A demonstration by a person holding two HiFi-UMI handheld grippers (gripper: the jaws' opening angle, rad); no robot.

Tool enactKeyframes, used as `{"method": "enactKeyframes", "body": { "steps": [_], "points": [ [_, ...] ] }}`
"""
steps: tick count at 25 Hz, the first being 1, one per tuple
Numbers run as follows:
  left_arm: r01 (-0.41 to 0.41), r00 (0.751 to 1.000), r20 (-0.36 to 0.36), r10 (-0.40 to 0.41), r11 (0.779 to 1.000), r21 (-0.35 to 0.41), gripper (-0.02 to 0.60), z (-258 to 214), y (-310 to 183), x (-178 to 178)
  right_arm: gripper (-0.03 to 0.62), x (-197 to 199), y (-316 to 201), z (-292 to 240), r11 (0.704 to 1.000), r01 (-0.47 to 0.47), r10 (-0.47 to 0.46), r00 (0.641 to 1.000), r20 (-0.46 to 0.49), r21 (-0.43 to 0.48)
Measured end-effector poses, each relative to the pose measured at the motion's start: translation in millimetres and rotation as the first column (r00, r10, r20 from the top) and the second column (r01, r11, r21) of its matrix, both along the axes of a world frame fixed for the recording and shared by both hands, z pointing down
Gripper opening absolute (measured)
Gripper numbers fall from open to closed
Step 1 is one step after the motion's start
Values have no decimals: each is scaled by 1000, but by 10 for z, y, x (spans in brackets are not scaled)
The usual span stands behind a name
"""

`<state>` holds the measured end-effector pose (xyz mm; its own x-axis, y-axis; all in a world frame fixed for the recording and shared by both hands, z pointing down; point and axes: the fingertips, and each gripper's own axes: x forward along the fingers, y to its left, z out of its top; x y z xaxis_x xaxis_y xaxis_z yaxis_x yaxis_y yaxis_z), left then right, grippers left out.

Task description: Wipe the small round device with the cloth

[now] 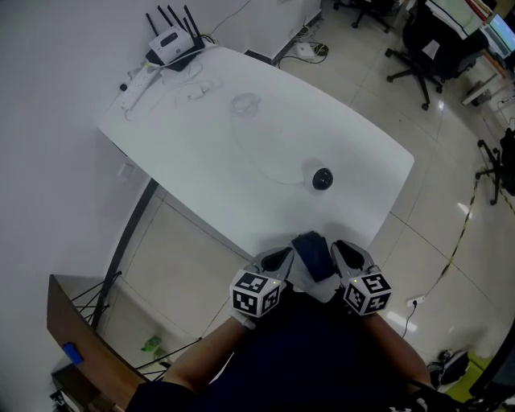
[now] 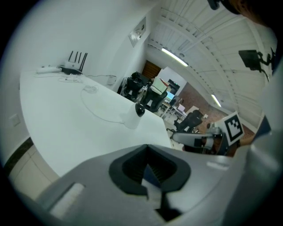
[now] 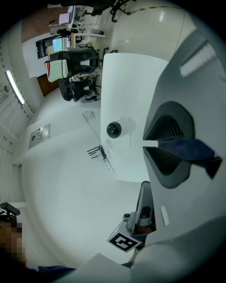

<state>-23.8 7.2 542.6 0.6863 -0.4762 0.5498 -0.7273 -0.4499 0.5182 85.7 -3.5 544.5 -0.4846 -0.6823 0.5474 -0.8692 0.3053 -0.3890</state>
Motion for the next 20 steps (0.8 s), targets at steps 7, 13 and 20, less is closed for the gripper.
{"method": "enactKeyframes", "body": {
  "steps": [7, 13, 20],
  "points": [
    [29, 999, -34, -37, 977, -211, 74, 378, 201, 124, 161, -161, 59, 429, 978, 132, -117, 988, 99, -161],
    [31, 997, -61, -54, 941, -336, 171, 660, 335, 252, 216, -232, 162, 831, 925, 205, -168, 976, 138, -321],
    [10, 994, -94, -50, 924, -383, 187, 858, 371, 451, 216, -315, 303, 1094, 858, 295, -275, 955, 109, -420]
  ]
}}
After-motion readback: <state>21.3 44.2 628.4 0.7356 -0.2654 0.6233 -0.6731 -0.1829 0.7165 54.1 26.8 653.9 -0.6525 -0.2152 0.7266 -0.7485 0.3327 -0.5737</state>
